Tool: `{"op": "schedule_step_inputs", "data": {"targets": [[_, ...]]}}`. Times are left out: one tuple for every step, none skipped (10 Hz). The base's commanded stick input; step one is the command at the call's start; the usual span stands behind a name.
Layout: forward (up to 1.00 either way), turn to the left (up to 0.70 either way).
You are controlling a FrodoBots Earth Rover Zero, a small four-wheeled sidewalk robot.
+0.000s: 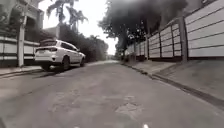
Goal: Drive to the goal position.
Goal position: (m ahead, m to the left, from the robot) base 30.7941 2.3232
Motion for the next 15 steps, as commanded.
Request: {"op": "schedule_step_inputs", "data": {"targets": [[0.85,-0.34],[0.85,0.04],[0.85,0.08],[0.85,0.11],[0.85,0.00],[0.85,0.04],[0.85,0.03],[0.85,0.01],[0.85,0.06],[0.85,0.09],[0.85,0.08],[0.85,0.09],[0.85,-0.06],[0.85,-0.22],[0.85,-0.34]]}}
